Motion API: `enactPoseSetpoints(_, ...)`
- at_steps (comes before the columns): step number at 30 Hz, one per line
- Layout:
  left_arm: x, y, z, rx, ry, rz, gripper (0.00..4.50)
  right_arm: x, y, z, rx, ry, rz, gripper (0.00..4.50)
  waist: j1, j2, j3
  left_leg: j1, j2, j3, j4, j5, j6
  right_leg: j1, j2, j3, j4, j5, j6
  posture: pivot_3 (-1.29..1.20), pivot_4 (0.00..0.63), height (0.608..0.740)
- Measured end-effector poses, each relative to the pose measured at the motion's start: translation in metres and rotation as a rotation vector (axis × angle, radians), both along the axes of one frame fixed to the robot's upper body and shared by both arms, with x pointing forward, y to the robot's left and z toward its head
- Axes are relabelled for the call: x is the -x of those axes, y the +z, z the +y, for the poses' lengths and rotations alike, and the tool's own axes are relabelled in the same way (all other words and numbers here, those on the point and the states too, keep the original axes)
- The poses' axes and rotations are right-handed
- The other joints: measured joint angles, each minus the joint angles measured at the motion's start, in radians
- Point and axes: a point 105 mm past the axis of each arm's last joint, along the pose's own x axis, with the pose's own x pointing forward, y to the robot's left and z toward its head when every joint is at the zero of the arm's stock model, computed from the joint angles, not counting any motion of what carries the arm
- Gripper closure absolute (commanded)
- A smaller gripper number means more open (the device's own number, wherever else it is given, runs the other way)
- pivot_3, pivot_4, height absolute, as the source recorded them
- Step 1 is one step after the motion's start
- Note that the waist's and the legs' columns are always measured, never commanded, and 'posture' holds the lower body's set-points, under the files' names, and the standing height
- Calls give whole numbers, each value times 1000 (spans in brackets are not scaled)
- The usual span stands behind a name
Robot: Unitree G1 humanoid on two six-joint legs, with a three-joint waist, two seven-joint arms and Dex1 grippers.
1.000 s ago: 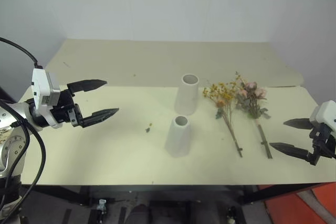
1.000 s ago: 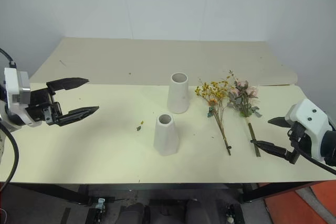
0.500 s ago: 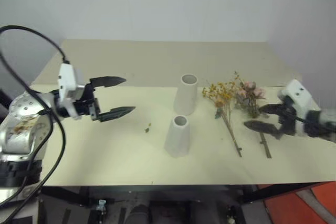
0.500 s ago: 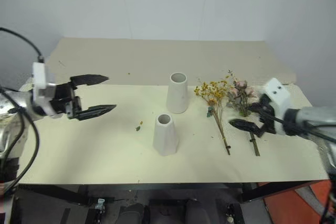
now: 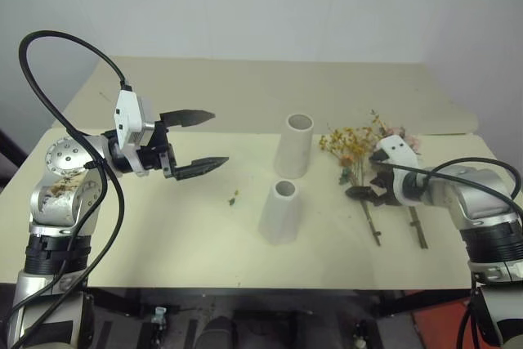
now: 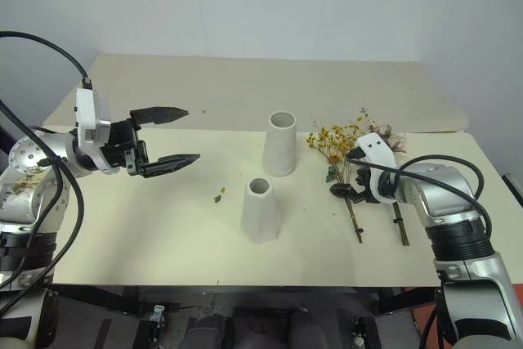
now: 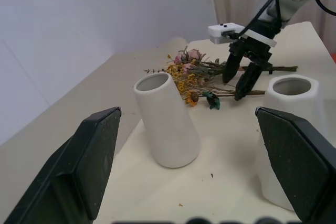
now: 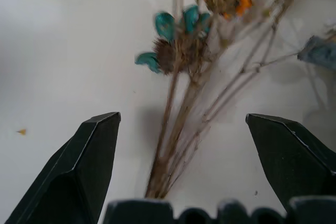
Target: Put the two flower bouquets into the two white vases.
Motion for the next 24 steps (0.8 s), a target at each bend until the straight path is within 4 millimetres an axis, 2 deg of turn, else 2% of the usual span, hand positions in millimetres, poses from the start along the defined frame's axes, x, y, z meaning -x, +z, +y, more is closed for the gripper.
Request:
enactPoseSetpoints(3, -1, -1, 1, -10, 10, 0, 0, -9, -4, -1, -9, -42, 1, 1277, -5, 0, 0, 0, 0, 0, 0, 0, 0, 0, 0, 0, 0, 0, 0, 0, 150, 740)
enactPoseSetpoints(5, -1, -2, 1, -11, 14, 1, 0, -14, -4, -3, -6, -60, -7, 2030, -8, 0, 0, 0, 0, 0, 0, 0, 0, 0, 0, 0, 0, 0, 0, 0, 150, 740)
enactPoseSetpoints(12, -1, -12, 4, -7, 37, 29, 0, -16, -3, -1, -5, -54, -7, 4464, -8, 0, 0, 0, 0, 0, 0, 0, 0, 0, 0, 0, 0, 1, -1, 0, 150, 740)
enactPoseSetpoints(17, 1, -10, 4, -8, 40, 17, 0, -17, -2, 3, -3, -44, -19, 4464, -8, 0, 0, 0, 0, 0, 0, 0, 0, 0, 0, 0, 0, 1, -1, 0, 150, 740)
enactPoseSetpoints(19, 1, -10, 5, -5, 45, 14, 0, -22, 8, 8, 22, -24, -95, 4464, -11, 0, 0, 0, 0, 0, 0, 0, 0, -1, 0, 0, 0, 1, -1, 0, 150, 740)
enactPoseSetpoints(22, 0, -9, 5, -2, 50, 13, 0, -36, 37, 17, 27, -27, -279, 4464, -16, 0, 0, 0, 0, 0, 0, 0, 0, -1, 0, 0, 0, 1, 0, 0, 150, 740)
enactPoseSetpoints(23, 0, -9, 5, -2, 51, 13, 0, -42, 50, 19, 20, -41, -352, 4464, -18, 0, 0, 0, 0, 0, 0, 0, 0, -1, 0, 0, 1, 1, 0, 0, 150, 740)
enactPoseSetpoints(24, 0, -9, 5, -2, 52, 12, 0, -50, 72, 21, 0, -73, -472, 4464, -20, 0, 0, 0, 0, 0, 0, 0, 0, -1, 0, 0, 1, 1, 0, 0, 150, 740)
